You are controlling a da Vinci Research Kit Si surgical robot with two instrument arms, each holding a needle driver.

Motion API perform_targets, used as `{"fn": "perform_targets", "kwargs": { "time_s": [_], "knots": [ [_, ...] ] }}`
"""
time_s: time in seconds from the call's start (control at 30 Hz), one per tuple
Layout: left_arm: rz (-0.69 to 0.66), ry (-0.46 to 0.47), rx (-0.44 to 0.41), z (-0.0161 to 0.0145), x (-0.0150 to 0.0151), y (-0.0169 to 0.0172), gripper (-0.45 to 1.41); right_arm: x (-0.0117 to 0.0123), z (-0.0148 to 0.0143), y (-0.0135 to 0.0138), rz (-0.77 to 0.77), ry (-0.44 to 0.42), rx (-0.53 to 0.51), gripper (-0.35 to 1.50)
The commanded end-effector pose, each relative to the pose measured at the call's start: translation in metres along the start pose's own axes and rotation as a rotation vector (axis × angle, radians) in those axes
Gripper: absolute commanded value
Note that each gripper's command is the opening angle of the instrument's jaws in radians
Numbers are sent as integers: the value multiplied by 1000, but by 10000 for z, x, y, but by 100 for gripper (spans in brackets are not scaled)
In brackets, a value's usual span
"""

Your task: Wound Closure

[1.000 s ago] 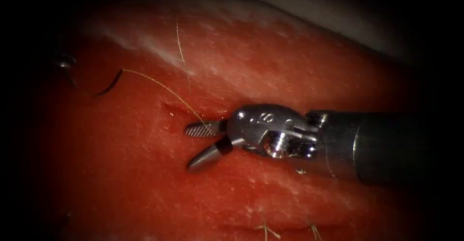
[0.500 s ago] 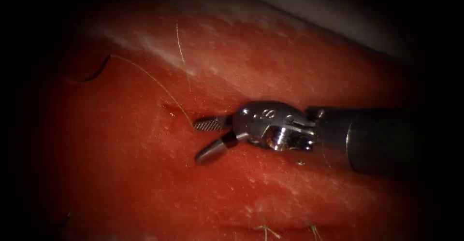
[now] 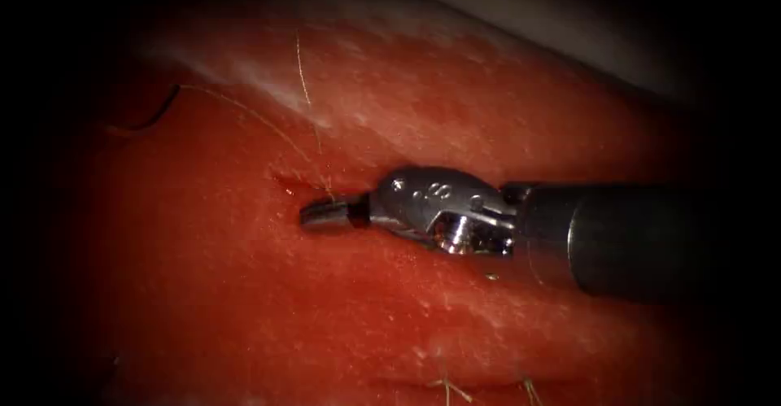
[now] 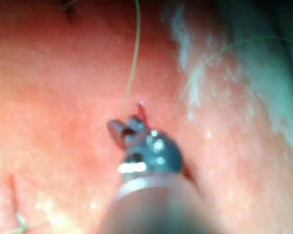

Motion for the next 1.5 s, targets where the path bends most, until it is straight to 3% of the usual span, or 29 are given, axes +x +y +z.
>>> {"fn": "perform_targets", "kwargs": {
  "time_s": [0.03, 0.1, 0.2, 0.37, 0.5, 0.7, 0.73, 0.77, 0.8, 0.83, 0.9, 1.13, 1.3, 1.43, 1.5],
  "knots": [
    [0, -1, -1, 3, -6, -7, -35, 1, 3, -1, 9, -25, -7, -35],
    [2, -2, -1, 2, -9, -9, -35, 1, -5, -10, 11, -93, -13, -35],
    [17, -6, 3, 1, -21, -13, -35, 9, -20, -31, 40, -104, 7, -35],
    [35, -15, 18, -3, -47, -18, -35, 44, -32, -72, 64, -107, 37, -35],
    [39, -15, 23, 0, -53, -18, -35, 58, -28, -117, 60, -100, 57, -35],
    [50, -22, 9, 3, -53, -13, -35, 55, -14, -154, 32, -74, 77, -35],
    [50, -23, 6, 3, -53, -13, -35, 57, -13, -154, 16, -67, 74, -35],
    [56, -25, 3, 3, -52, -11, -35, 61, -10, -152, -4, -38, 87, -21],
    [61, -27, 3, 2, -52, -10, -35, 62, -9, -150, -9, -23, 88, 20],
    [60, -29, -1, 1, -52, -9, -35, 64, -9, -146, -7, -4, 89, 86],
    [71, -27, -12, -2, -51, -7, -35, 67, -10, -135, -38, 15, 89, 129],
    [90, 7, 0, -8, -46, -2, -35, 71, -43, -105, -77, 19, 67, 129],
    [83, 40, 23, -15, -40, 8, -35, 55, -86, -81, -104, 27, -12, 129],
    [76, 65, 38, -16, -37, 18, -35, 39, -86, -63, -123, 39, -45, 129],
    [81, 79, 42, -11, -35, 25, -35, 26, -66, -49, -133, 49, -70, 131]
  ]
}}
